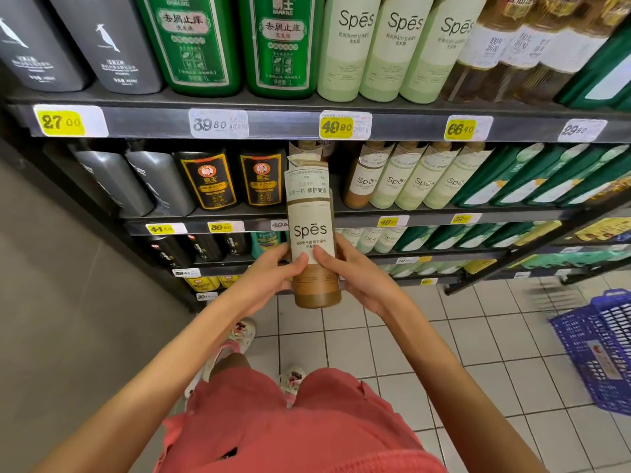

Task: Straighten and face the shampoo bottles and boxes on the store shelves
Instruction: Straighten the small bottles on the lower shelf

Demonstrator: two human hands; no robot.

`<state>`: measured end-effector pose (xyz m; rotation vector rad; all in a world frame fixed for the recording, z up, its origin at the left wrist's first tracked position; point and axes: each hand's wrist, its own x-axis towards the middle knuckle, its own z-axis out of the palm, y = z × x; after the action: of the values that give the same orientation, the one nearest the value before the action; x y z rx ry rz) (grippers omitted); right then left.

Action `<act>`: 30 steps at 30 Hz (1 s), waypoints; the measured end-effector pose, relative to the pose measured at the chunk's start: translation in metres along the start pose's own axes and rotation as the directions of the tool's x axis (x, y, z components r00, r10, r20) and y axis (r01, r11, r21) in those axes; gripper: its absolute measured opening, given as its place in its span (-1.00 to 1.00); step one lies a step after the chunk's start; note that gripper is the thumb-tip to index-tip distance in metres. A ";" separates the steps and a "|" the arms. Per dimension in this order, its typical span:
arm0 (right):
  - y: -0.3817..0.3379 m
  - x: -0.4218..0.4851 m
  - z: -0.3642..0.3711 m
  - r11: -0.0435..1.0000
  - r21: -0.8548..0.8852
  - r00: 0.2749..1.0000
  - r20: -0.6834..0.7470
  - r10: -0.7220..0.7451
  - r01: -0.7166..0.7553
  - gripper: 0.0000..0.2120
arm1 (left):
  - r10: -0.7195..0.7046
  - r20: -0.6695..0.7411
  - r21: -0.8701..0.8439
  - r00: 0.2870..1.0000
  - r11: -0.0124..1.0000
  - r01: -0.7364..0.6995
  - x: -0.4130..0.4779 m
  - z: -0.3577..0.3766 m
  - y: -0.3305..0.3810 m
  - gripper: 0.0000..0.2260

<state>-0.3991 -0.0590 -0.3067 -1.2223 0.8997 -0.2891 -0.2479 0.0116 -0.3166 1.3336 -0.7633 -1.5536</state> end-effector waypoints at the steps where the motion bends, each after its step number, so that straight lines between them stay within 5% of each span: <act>1: 0.000 0.001 -0.004 0.998 -0.060 1.000 -0.015 -0.020 0.019 -0.46 | 0.022 -0.028 0.075 0.999 0.997 -0.020 0.001 0.000 -0.002 -0.69; 8: 0.003 0.000 -0.016 0.965 -0.173 0.977 -0.044 -0.208 0.198 -0.35 | 0.211 -0.053 0.460 0.976 0.873 -0.163 0.006 -0.006 0.008 -0.44; 13: 0.007 -0.006 -0.007 0.866 -0.295 0.892 -0.084 -0.445 0.404 -0.33 | 0.283 -0.020 0.503 0.959 0.831 -0.235 0.005 -0.012 0.017 -0.50; 17: 0.005 -0.006 -0.006 0.841 -0.289 0.865 -0.080 -0.496 0.456 -0.28 | 0.371 -0.010 0.550 0.928 0.777 -0.305 0.005 -0.009 0.019 -0.37; 23: -0.006 -0.011 -0.018 0.886 -0.260 0.915 -0.022 -0.403 0.384 -0.38 | 0.272 0.013 0.450 0.962 0.858 -0.248 -0.003 -0.009 0.022 -0.56; 27: -0.014 -0.016 -0.024 0.958 -0.188 0.976 0.023 -0.217 0.217 -0.70 | 0.019 0.085 0.019 0.996 1.000 -0.021 -0.014 -0.001 0.019 -0.58; 30: -0.017 -0.017 -0.026 0.975 -0.195 0.994 0.053 -0.100 0.108 -0.63 | -0.131 0.114 -0.143 0.985 0.979 0.147 -0.016 0.006 0.022 -0.45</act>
<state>-0.4245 -0.0721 -0.2857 -1.4579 0.8433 -0.2603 -0.2488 0.0172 -0.2897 1.2234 -0.6123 -1.7672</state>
